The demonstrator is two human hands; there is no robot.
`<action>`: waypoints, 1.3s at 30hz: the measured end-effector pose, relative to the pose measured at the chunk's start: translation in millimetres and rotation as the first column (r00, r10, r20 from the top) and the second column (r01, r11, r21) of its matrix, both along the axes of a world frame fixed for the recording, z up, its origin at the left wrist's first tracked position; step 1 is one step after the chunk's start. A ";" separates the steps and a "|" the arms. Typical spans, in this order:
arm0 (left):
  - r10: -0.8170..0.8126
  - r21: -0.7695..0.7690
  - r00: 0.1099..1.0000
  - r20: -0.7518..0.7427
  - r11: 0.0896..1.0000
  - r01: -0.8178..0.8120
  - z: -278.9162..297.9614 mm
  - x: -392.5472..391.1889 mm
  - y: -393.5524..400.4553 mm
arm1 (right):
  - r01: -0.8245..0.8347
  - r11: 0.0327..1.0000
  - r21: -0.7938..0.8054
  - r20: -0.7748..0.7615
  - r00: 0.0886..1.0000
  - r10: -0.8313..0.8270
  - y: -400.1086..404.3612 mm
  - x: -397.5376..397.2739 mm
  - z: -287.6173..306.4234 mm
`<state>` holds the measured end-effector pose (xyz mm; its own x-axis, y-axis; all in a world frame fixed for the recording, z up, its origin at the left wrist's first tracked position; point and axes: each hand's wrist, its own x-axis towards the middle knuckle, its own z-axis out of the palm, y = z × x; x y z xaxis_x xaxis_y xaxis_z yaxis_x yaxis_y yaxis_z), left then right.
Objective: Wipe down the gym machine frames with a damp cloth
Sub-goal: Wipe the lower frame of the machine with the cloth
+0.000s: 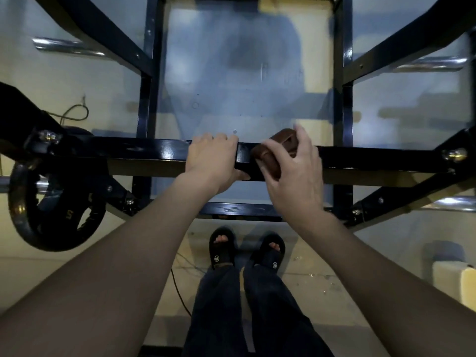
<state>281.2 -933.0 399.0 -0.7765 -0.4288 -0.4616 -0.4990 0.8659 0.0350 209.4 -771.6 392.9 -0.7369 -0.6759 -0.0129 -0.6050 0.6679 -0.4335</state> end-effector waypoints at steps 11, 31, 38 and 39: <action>-0.024 0.018 1.000 -0.002 1.000 0.024 -2.6 -1.9 -3.3 | 0.049 0.998 0.036 -0.076 0.996 -0.046 -2.0 -7.7 -5.0; -0.041 -0.018 0.995 -0.086 0.999 0.039 -1.7 70.9 -79.3 | 0.164 0.985 0.053 -0.043 0.986 -0.162 -1.1 11.4 5.8; -0.020 -0.006 0.994 -0.108 1.000 0.019 -3.3 68.0 -83.6 | 0.007 0.997 0.071 -0.031 0.999 -0.005 -50.0 50.9 3.1; -0.022 -0.005 0.994 -0.105 1.000 0.021 -3.4 67.9 -84.1 | -0.026 0.996 0.088 -0.050 0.998 0.031 -37.7 49.2 2.8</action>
<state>349.1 -1017.1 395.6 -0.8296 -0.4132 -0.3754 -0.4739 0.8767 0.0822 258.6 -809.3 395.7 -0.7185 -0.6946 -0.0354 -0.6444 0.6840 -0.3418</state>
